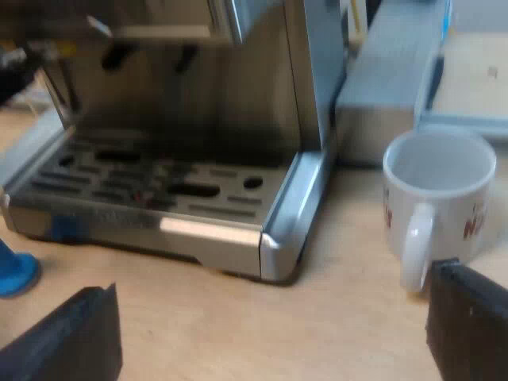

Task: Put the handle in the coffee machine

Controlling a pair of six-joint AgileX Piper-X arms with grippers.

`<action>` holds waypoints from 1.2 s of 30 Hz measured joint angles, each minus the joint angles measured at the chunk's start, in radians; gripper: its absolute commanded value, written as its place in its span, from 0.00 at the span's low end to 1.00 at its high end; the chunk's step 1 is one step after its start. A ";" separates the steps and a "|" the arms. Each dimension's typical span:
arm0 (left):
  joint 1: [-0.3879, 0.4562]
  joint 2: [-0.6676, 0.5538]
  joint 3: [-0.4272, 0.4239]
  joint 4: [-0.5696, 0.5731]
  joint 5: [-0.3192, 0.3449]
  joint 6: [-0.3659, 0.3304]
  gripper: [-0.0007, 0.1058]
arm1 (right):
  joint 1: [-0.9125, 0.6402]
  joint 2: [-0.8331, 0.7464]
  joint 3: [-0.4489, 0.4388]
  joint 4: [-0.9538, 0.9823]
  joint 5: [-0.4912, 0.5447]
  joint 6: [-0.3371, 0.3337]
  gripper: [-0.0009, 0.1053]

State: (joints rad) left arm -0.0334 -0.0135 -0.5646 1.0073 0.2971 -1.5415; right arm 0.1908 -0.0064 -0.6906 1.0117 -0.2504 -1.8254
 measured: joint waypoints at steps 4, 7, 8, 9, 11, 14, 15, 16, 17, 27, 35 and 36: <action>0.000 0.000 0.019 -0.005 0.000 0.000 0.66 | 0.000 0.000 0.069 -0.003 -0.003 0.001 0.76; 0.000 0.000 0.030 -0.007 -0.001 0.000 0.66 | 0.000 0.000 0.113 -0.003 -0.005 0.001 0.76; 0.000 0.000 0.035 -0.007 -0.001 0.000 0.66 | 0.000 0.000 0.126 -0.003 -0.004 0.001 0.76; 0.000 0.000 0.040 -0.007 -0.001 0.000 0.66 | 0.000 0.000 0.141 -0.003 -0.005 0.001 0.76; 0.000 0.000 0.044 -0.007 -0.001 0.000 0.66 | 0.000 0.000 0.157 -0.003 -0.005 0.001 0.76; 0.000 0.000 0.055 -0.010 -0.001 0.000 0.66 | 0.000 0.000 0.173 -0.003 -0.005 0.001 0.76; 0.000 0.000 0.060 -0.010 -0.001 0.000 0.66 | 0.000 0.000 0.173 -0.003 -0.005 0.001 0.76; 0.000 0.000 0.065 -0.010 -0.001 0.000 0.66 | 0.000 0.000 0.173 -0.003 -0.005 0.001 0.76; 0.000 0.000 0.068 -0.012 -0.001 0.000 0.66 | 0.000 0.000 0.173 -0.005 -0.005 0.001 0.76; 0.000 0.000 0.070 -0.011 -0.001 0.000 0.66 | 0.000 0.000 0.179 0.002 -0.005 0.002 0.76; 0.000 0.000 0.070 -0.011 -0.001 0.000 0.66 | 0.000 0.000 0.179 0.002 -0.005 0.002 0.76; 0.000 0.000 0.070 -0.011 -0.001 0.000 0.66 | 0.000 0.000 0.179 0.002 -0.005 0.002 0.76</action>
State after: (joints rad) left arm -0.0334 -0.0135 -0.4943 0.9958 0.2960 -1.5415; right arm 0.1908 -0.0064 -0.5118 1.0132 -0.2556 -1.8233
